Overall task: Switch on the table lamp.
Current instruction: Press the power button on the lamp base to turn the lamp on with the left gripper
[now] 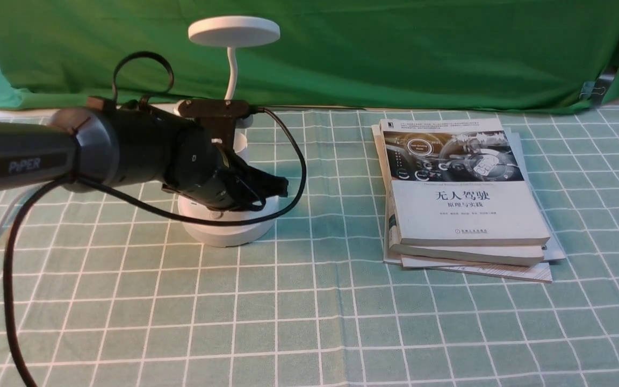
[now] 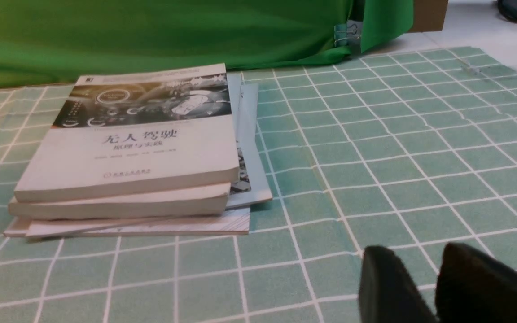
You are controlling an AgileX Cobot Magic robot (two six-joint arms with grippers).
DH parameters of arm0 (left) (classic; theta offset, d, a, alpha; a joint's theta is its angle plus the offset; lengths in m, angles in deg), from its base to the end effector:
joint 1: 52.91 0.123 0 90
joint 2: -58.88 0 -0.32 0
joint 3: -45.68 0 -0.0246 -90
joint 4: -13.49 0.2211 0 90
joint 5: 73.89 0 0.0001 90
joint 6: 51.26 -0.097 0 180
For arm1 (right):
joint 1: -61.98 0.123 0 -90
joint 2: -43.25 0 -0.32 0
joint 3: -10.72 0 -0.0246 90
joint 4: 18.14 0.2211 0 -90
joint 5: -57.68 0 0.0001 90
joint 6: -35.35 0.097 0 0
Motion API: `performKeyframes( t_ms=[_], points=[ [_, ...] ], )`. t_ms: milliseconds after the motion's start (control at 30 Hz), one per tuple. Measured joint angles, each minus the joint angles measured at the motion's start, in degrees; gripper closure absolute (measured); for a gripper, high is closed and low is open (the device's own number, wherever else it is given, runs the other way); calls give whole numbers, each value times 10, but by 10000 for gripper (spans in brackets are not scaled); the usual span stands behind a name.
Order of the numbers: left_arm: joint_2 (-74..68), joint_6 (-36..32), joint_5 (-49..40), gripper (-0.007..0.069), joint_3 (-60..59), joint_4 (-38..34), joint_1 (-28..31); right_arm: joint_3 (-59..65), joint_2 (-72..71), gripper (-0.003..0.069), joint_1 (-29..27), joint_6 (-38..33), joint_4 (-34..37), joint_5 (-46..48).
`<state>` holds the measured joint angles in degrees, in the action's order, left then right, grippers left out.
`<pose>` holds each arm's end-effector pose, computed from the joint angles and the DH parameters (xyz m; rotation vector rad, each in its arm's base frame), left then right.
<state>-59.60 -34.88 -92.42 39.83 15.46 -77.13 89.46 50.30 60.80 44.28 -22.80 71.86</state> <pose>0.3721 -0.1662 0.2225 0.2081 2.5047 -0.2671 -0.0034 -0.0019 0.1862 0.0996 1.7412 0.0240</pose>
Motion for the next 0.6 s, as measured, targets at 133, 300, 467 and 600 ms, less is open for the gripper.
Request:
performKeyframes(
  t_ms=[133,300,467,600],
  points=[
    [-2,0,1,603,0,-1,0,0,0,421,0,0,0,1],
    [-12,0,16,603,0,-2,0,0,0,421,0,0,0,0],
    [-22,0,47,603,-4,-2,0,0,0,421,0,0,0,0],
    [-21,0,59,603,-4,9,0,0,0,421,0,0,0,0]
  ],
)
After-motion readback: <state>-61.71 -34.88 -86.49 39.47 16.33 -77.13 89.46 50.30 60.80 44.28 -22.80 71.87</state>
